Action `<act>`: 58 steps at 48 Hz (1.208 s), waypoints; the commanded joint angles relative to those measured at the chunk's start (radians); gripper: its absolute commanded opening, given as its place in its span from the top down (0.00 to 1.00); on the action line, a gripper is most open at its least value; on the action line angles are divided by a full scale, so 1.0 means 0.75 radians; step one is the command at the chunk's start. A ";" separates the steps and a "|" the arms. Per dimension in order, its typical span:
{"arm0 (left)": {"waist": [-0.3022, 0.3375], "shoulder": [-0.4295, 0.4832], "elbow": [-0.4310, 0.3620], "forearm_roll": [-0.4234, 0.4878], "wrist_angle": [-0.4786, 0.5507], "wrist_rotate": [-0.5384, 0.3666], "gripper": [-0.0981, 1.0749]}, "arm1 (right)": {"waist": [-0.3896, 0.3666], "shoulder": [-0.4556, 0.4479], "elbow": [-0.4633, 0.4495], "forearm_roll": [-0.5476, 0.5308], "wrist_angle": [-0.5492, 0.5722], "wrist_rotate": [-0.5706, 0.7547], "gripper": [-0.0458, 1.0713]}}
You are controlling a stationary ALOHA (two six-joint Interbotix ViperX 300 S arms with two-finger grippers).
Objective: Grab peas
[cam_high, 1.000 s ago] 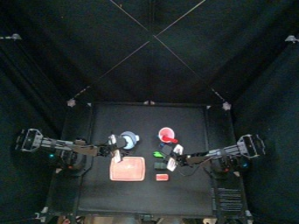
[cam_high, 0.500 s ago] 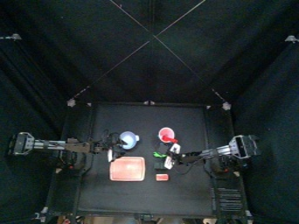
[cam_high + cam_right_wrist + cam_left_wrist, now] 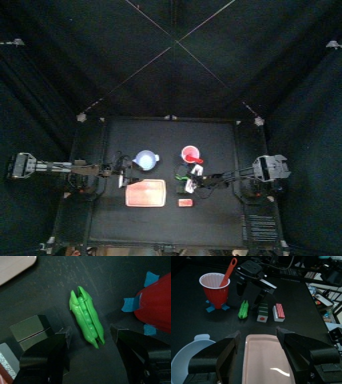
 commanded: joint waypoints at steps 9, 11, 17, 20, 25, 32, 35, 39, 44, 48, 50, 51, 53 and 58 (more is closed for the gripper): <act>0.004 -0.004 -0.004 -0.002 -0.061 0.000 0.12 | -0.025 0.022 -0.031 -0.012 -0.051 -0.002 0.12; 0.004 -0.002 -0.002 -0.006 -0.067 0.000 0.12 | -0.027 0.029 -0.029 -0.012 -0.065 -0.002 0.12; 0.004 -0.004 0.002 -0.012 -0.072 0.000 0.12 | -0.033 0.045 -0.027 -0.012 -0.090 -0.002 0.13; 0.004 -0.004 0.002 -0.012 -0.072 0.000 0.12 | -0.033 0.049 -0.027 -0.016 -0.100 -0.002 0.13; 0.004 -0.004 0.004 -0.014 -0.072 0.000 0.12 | -0.033 0.047 -0.022 -0.016 -0.104 -0.002 0.13; 0.008 -0.004 0.006 -0.012 -0.072 0.000 0.12 | -0.033 0.047 -0.022 -0.016 -0.104 -0.002 0.18; 0.012 -0.004 0.006 -0.012 -0.072 0.000 0.12 | -0.033 0.047 -0.020 -0.016 -0.104 -0.002 0.22; 0.012 -0.004 0.006 -0.016 -0.072 0.000 0.12 | -0.033 0.047 -0.022 -0.016 -0.102 -0.002 0.29; 0.016 -0.004 0.006 -0.020 -0.072 0.000 0.12 | -0.033 0.039 -0.029 -0.016 -0.094 -0.002 0.36; 0.022 -0.004 0.008 -0.020 -0.072 0.000 0.12 | -0.035 0.012 -0.031 -0.025 -0.090 -0.002 0.40; 0.027 -0.004 0.010 -0.022 -0.072 -0.002 0.12 | -0.035 -0.006 -0.031 -0.031 -0.090 -0.002 0.42; 0.029 -0.004 0.010 -0.022 -0.072 -0.002 0.12 | -0.035 -0.016 -0.031 -0.033 -0.090 -0.002 0.42; 0.035 -0.004 0.014 -0.022 -0.072 -0.002 0.12 | -0.035 -0.037 -0.033 -0.035 -0.090 -0.002 0.42; 0.047 -0.004 0.018 -0.033 -0.072 -0.002 0.12 | -0.035 -0.096 -0.039 -0.035 -0.090 -0.002 0.43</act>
